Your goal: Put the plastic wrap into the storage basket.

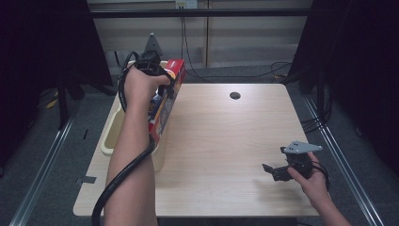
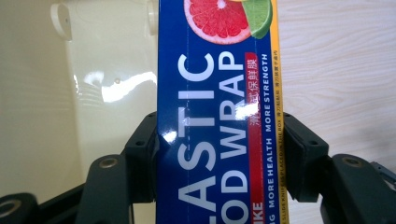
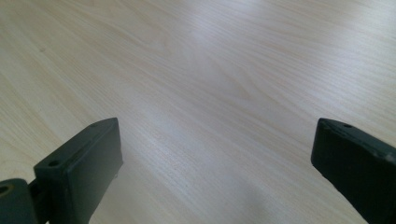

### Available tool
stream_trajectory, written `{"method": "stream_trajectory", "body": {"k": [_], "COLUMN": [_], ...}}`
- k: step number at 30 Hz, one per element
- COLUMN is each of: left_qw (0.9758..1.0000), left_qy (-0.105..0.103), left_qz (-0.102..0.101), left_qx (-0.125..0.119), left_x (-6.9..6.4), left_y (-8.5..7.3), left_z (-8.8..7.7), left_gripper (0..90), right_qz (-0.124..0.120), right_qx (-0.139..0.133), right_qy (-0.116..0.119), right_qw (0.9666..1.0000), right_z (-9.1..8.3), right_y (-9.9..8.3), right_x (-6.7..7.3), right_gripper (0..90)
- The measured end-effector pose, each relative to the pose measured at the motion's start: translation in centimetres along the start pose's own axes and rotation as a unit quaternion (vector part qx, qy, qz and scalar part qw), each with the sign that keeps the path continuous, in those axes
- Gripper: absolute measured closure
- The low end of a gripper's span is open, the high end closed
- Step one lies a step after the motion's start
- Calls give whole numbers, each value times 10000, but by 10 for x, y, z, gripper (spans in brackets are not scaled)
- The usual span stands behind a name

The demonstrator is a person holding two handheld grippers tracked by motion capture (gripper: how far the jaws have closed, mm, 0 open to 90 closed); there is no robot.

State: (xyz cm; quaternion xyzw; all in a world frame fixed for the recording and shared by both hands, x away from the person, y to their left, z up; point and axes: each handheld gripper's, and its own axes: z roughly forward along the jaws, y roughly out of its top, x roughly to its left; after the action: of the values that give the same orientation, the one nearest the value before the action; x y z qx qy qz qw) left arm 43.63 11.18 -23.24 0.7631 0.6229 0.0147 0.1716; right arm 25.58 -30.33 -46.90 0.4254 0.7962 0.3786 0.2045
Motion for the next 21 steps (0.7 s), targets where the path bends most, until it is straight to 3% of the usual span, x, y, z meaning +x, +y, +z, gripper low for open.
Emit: {"method": "stream_trajectory", "body": {"k": [9,21], "left_qw": [10000,9997], "left_qy": [-19,131], "left_qz": [-18,-65], "left_qx": [-78,-220], "left_x": [3,9], "left_y": [-2,-3], "left_z": [-13,-33], "left_gripper": [410,410], "right_qz": [35,-15], "right_qx": [4,-12], "right_qy": [-46,-20], "right_qw": [10000,10000], "right_z": [0,0], "right_y": [0,0], "right_x": [0,0], "right_gripper": [19,19]}}
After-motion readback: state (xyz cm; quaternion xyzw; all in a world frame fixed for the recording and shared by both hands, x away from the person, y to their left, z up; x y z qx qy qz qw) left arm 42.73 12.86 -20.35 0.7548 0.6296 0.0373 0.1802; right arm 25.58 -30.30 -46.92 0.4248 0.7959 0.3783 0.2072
